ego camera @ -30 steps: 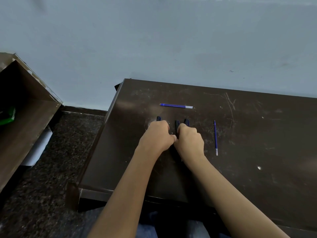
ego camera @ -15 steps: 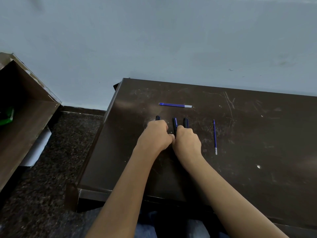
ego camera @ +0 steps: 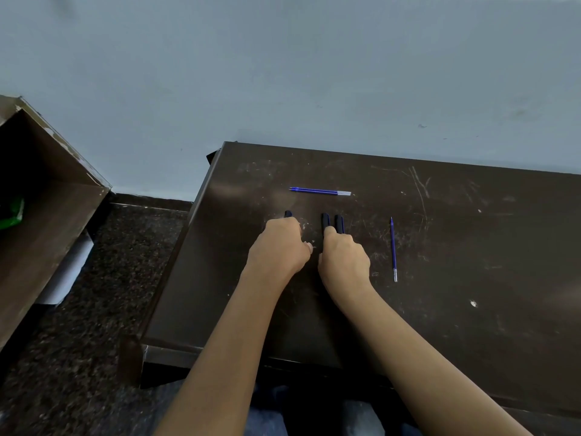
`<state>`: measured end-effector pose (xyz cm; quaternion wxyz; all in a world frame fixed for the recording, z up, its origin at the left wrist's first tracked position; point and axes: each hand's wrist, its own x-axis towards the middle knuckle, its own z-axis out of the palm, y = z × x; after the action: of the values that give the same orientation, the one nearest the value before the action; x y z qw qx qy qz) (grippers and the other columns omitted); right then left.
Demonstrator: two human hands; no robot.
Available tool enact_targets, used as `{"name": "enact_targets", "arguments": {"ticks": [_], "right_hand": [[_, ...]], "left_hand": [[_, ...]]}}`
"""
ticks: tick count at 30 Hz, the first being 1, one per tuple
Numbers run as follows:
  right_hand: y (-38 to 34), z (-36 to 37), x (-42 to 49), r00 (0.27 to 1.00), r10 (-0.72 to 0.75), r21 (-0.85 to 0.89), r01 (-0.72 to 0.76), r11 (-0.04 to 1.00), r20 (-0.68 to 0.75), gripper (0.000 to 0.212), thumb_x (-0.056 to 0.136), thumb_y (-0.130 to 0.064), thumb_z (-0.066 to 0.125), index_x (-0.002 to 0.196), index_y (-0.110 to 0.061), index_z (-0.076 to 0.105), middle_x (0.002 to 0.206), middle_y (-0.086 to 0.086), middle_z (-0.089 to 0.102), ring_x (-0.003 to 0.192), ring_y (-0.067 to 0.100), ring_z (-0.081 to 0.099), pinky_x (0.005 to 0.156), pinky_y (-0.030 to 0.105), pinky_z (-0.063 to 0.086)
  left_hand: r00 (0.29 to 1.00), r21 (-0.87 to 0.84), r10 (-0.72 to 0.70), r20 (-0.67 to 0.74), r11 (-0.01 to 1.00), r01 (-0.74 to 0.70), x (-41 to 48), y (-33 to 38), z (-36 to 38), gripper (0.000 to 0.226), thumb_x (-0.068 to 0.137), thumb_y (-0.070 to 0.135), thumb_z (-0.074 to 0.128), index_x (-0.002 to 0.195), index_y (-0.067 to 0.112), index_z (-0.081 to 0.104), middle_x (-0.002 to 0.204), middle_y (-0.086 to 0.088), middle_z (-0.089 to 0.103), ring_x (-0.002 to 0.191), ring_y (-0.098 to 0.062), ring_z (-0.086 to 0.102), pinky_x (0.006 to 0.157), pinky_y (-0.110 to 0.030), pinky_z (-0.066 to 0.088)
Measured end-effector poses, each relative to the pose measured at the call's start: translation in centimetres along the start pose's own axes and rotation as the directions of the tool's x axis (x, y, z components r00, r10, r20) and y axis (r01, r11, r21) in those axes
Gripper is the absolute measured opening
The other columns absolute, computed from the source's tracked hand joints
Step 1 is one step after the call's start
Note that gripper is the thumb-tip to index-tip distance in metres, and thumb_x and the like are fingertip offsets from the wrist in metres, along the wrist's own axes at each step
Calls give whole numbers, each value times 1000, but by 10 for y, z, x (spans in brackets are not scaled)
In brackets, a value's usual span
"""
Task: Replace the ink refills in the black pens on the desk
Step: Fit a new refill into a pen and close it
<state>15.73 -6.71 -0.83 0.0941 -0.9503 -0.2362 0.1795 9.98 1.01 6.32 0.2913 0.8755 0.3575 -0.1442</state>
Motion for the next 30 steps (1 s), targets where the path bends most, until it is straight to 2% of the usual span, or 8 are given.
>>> {"name": "enact_targets", "arguments": {"ticks": [7,14,30], "right_hand": [[1,0,1,1000,24,33,-24,999,0,27,90,-6,57,115,-8,47,108,14,63,96,33,65,76,42,57],[2,0,1,999,52,85,-51,995,-14,29,90,-8,58,116,-6,44,106,15,62,95,34,65,76,42,57],[5,2,4,996,80,114,-75,991,-42,30,89,-10,60,115,-4,47,108,15,62,98,34,65,79,43,57]], "left_hand": [[1000,0,-3,9,1000,3,-1,0,-2,41,92,28,57,130,13,52,125,-7,59,107,-21,62,92,-32,50],[1000,-5,-3,13,1000,3,-1,-1,-2,41,92,26,58,130,12,52,124,-8,59,107,-21,62,95,-34,50],[1000,-6,-7,-10,1000,7,1,-2,-2,42,92,26,58,131,12,51,126,-7,57,106,-20,61,89,-30,48]]}}
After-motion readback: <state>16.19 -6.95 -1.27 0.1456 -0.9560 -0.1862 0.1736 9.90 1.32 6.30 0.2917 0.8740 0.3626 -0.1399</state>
